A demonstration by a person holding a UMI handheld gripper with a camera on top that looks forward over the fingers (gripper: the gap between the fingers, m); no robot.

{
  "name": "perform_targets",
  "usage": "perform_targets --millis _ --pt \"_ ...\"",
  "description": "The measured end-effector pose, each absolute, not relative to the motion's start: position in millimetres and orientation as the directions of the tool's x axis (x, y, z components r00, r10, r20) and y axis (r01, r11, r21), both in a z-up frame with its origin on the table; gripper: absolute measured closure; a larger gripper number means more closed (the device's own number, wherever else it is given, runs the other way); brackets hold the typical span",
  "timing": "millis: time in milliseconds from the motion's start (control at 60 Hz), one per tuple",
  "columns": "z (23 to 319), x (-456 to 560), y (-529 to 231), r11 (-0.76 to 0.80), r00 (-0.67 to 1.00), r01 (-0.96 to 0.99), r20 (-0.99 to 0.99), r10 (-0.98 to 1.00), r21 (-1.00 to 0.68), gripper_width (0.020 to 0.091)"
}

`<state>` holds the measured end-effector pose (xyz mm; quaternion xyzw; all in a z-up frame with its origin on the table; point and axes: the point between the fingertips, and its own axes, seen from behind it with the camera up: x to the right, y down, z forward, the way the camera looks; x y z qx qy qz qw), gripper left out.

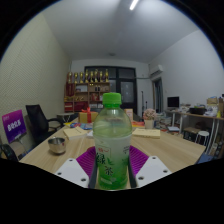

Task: Pour water

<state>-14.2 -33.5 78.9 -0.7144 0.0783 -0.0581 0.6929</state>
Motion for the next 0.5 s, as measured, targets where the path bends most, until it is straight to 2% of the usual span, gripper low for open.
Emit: perform_targets --millis 33,50,150,183,200,250,333,383,417,500 --pt "79.2 -14.4 -33.4 -0.022 0.980 -0.036 -0.031 -0.194 -0.999 0.0627" --pt "79.3 -14.9 -33.4 -0.020 0.981 -0.033 -0.029 -0.191 -0.999 0.0656" --pt "80.4 -17.8 -32.7 -0.023 0.988 -0.007 -0.004 -0.152 -1.000 0.0695" --pt "79.2 -23.2 -31.0 -0.030 0.991 0.008 0.012 -0.135 -1.000 0.0688" --pt "79.5 -24.3 -30.1 -0.036 0.992 0.021 0.026 -0.126 -0.999 0.0717" --pt "85.4 -26.3 -25.8 -0.047 0.990 0.092 0.097 -0.102 -0.995 0.0718" --pt "110.9 -29.7 -8.7 -0.030 0.951 0.297 0.299 -0.076 -0.954 0.0716" --pt "136.6 -34.4 4.9 -0.012 0.888 0.454 0.454 -0.073 -0.891 0.0716" --pt "160.1 -32.7 7.5 -0.002 0.821 0.568 0.567 -0.066 -0.823 0.0717" --pt "191.9 -56.0 50.0 0.022 0.567 0.823 0.820 -0.075 -0.567 0.0717"
